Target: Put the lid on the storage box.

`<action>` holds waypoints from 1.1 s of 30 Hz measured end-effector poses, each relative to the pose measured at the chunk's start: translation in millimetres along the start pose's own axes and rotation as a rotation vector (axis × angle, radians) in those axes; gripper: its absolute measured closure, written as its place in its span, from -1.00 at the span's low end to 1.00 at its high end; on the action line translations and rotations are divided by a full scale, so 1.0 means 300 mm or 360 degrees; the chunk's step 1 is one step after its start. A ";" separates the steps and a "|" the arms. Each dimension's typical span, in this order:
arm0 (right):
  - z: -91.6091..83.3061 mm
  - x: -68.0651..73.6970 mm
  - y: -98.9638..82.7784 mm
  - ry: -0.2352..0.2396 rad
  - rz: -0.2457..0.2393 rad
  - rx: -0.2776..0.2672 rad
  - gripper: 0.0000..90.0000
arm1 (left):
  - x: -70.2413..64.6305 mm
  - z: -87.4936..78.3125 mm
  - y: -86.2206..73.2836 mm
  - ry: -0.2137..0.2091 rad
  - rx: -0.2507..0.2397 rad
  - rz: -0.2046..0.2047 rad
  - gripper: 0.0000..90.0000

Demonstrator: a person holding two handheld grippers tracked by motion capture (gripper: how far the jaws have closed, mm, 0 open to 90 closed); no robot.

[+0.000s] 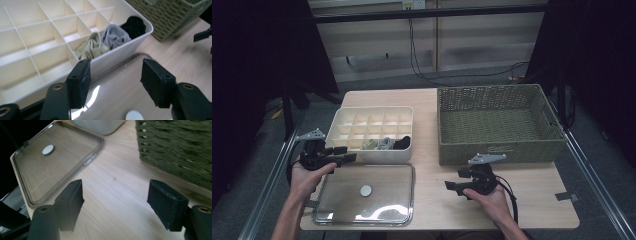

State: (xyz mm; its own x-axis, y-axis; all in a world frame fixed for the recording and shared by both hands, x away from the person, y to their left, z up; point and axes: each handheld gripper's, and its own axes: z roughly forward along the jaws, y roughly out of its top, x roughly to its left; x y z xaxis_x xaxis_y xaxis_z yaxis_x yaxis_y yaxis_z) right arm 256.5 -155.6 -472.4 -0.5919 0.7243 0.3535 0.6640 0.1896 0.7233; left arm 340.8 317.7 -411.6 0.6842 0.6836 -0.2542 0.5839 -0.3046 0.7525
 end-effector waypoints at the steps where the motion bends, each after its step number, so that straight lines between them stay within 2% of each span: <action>1: 0.008 0.007 0.006 0.0009 0.0004 -0.0002 -0.35 | 0.001 -0.007 -0.012 0.0006 0.0002 -0.0007 -0.09; 6: 0.058 0.042 0.036 0.0066 -0.0020 0.0014 -0.26 | 0.017 -0.044 -0.074 0.0039 -0.0015 -0.0064 -0.01; 8: 0.076 0.053 0.045 0.0085 -0.0030 0.0023 -0.23 | 0.019 -0.048 -0.100 0.0054 0.0001 -0.0079 0.02; 17: 0.141 0.080 0.075 0.0106 -0.0039 0.0054 -0.09 | 0.030 -0.072 -0.187 0.0071 0.0024 -0.0114 0.07; 23: 0.184 0.087 0.081 0.0114 -0.0026 0.0060 0.02 | 0.061 -0.104 -0.248 0.0106 0.0048 -0.0154 0.09; 27: 0.212 0.092 0.084 0.0122 -0.0028 0.0084 0.08 | 0.091 -0.129 -0.291 0.0135 0.0047 -0.0204 0.09; 29: 0.223 0.096 0.090 0.0126 -0.0026 0.0091 0.11 | 0.106 -0.141 -0.311 0.0164 0.0065 -0.0219 0.08; 33: 0.246 0.105 0.105 0.0126 -0.0027 0.0102 0.15 | 0.133 -0.154 -0.355 0.0179 0.0090 -0.0252 0.14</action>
State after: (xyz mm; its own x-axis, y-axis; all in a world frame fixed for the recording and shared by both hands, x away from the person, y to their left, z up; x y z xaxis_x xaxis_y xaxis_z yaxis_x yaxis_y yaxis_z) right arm 292.6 -77.9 -482.2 -0.6361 0.6663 0.3890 0.6798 0.2455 0.6911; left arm 285.7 408.0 -473.7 0.5307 0.7946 -0.2947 0.7062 -0.2223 0.6723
